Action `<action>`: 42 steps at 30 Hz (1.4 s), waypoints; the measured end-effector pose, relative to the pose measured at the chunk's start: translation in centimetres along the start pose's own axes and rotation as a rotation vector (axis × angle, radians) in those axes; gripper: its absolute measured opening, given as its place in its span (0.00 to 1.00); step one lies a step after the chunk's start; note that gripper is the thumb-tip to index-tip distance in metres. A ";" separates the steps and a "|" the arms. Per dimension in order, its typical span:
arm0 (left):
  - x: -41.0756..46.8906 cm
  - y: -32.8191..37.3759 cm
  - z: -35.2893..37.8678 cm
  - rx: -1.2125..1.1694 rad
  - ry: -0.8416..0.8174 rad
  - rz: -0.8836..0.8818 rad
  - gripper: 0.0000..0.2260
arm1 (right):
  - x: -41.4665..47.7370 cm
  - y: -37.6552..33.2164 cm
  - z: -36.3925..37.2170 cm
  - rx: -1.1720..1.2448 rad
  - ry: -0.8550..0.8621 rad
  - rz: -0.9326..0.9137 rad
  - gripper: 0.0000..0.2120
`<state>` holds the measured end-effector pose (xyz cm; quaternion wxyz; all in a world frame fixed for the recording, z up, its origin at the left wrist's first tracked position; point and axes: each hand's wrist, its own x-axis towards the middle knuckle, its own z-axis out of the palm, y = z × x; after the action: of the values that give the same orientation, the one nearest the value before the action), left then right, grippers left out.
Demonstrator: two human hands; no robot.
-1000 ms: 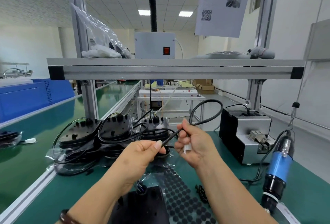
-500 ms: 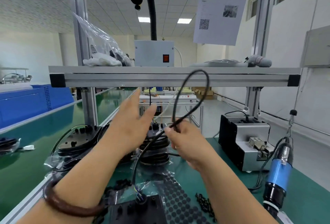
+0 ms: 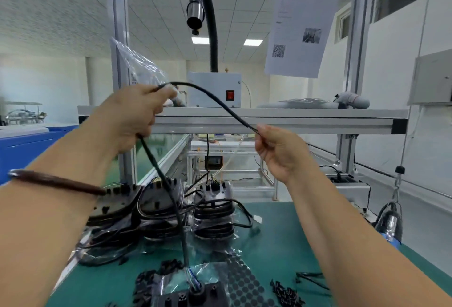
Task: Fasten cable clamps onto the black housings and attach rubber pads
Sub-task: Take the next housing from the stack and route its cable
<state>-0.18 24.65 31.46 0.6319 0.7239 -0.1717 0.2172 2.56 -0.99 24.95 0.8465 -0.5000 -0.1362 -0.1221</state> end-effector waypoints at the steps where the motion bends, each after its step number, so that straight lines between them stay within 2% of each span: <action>1: 0.0 -0.5 -0.3 0.045 0.016 0.005 0.13 | 0.4 0.3 -0.3 0.055 0.021 0.004 0.01; 4: -0.6 -1.6 -0.6 -0.004 0.041 -0.033 0.21 | 1.0 1.2 -0.5 0.238 0.040 -0.018 0.03; 7: -0.7 -2.6 -0.9 0.009 0.043 -0.050 0.18 | 1.4 0.6 -0.4 0.381 0.062 -0.082 0.04; 12: -1.5 -3.4 -1.2 0.216 -0.021 -0.046 0.14 | 1.4 -1.9 -0.1 0.286 0.127 -0.212 0.03; 20: -1.7 -4.5 0.1 0.289 -0.121 0.015 0.14 | 1.1 -5.5 -1.6 0.141 0.230 -0.296 0.06; 32: -1.9 -7.1 1.4 0.453 -0.184 0.053 0.19 | 1.0 -4.5 -4.6 0.073 0.359 -0.274 0.07; 42: -2.1 -8.0 1.6 0.470 -0.209 0.043 0.12 | 0.9 -3.6 -5.9 0.058 0.377 -0.260 0.08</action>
<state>2.39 24.18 23.50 0.4203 0.8656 -0.1962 0.1884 2.75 -7.92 25.48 0.8480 -0.4223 -0.0423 -0.3174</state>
